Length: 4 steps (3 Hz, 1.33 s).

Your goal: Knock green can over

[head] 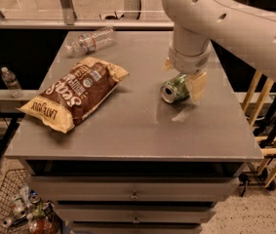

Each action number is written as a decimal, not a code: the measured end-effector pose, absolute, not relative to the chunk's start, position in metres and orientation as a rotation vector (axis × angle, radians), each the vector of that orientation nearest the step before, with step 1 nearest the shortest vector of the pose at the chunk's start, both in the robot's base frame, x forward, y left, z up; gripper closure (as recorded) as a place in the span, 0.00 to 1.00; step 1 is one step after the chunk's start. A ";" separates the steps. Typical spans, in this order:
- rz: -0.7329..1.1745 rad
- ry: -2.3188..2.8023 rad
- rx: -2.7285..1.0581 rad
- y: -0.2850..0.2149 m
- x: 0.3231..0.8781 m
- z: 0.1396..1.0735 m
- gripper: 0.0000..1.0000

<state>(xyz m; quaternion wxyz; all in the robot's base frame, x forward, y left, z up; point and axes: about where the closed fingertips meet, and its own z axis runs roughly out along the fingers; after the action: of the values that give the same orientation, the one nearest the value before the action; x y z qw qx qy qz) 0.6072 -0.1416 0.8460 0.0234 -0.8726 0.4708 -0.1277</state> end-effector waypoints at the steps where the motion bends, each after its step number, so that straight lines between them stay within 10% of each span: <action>1: -0.396 1.457 -2.701 -0.142 0.607 0.846 0.00; 4: -0.364 1.484 -2.430 -0.128 0.575 0.947 0.00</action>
Offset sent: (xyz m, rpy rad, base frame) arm -0.0146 0.0210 0.0643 0.1423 -0.0760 0.0173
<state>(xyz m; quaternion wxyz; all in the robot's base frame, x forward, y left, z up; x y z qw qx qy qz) 0.5750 -0.1277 0.9470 0.1350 -0.8389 0.5121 -0.1258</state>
